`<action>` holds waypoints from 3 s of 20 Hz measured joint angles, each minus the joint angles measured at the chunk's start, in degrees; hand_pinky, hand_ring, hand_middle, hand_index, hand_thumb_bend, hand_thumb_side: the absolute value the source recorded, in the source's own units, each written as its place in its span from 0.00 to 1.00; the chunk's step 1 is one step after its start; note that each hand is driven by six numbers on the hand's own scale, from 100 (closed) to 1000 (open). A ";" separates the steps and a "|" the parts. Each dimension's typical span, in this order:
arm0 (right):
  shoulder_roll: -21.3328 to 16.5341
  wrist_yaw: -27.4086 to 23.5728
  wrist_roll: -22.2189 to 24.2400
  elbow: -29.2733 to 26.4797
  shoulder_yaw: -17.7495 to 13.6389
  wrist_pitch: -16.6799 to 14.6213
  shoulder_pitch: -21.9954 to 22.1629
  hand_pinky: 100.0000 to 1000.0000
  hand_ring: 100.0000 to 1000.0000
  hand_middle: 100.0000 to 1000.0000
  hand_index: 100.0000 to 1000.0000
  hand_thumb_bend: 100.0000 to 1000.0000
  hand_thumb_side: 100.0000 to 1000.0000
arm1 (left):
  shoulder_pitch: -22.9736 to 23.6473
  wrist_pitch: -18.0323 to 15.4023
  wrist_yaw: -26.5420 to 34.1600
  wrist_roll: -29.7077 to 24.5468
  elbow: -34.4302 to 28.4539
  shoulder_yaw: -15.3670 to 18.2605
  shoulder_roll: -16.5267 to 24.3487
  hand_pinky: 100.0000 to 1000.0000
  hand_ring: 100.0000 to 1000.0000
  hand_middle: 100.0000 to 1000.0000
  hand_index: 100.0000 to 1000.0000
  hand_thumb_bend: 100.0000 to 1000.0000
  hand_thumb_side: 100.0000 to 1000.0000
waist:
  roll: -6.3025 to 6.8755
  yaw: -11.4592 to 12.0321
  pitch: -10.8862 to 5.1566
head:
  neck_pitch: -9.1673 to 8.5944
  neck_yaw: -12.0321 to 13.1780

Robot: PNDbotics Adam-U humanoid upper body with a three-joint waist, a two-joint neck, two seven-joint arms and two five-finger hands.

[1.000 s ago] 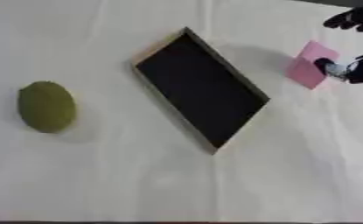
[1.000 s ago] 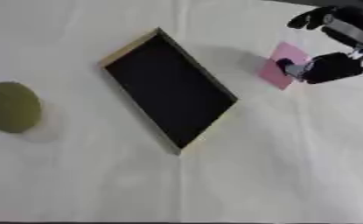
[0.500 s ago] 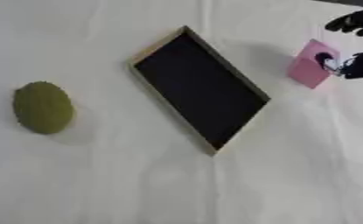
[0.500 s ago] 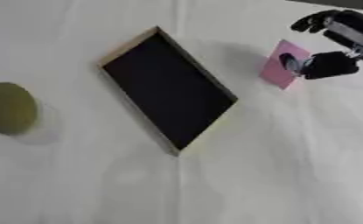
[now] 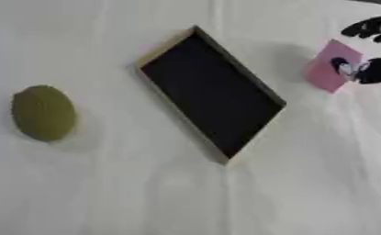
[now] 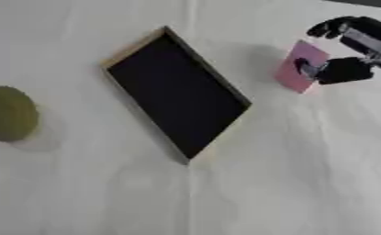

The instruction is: Pick up objects on the table and place them in the box.

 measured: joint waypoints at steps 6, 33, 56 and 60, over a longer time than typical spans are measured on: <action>0.42 -0.25 0.32 1.04 0.00 -0.22 -0.03 0.90 0.93 0.86 0.90 0.16 0.42 | 0.00 0.06 0.22 -0.06 0.00 0.00 -0.01 0.85 0.78 0.75 0.84 0.00 0.65 | -0.01 0.07 0.27 | -0.08 0.00; 1.06 -1.19 -5.55 -0.72 -1.34 0.92 3.85 0.71 0.50 0.43 0.78 0.22 0.03 | -0.01 0.35 0.51 -0.54 0.00 -0.01 -0.46 0.85 0.78 0.75 0.83 0.00 0.67 | -0.26 0.38 0.61 | -0.50 -0.28; -0.10 -7.74 -16.39 -13.89 -2.16 -0.12 6.49 0.68 0.36 0.40 0.71 0.03 0.00 | 0.03 1.20 0.51 -1.45 0.00 -0.04 -0.46 0.85 0.78 0.74 0.83 0.00 0.66 | -0.33 -0.11 -1.02 | 0.09 -0.24; -1.22 -6.77 -12.92 -14.13 -0.60 -4.66 4.81 0.69 0.38 0.41 0.72 0.05 0.00 | 0.03 1.31 0.51 -1.59 0.00 -0.29 -0.46 0.85 0.78 0.74 0.83 0.00 0.66 | -0.46 -0.16 -1.52 | 0.25 -0.27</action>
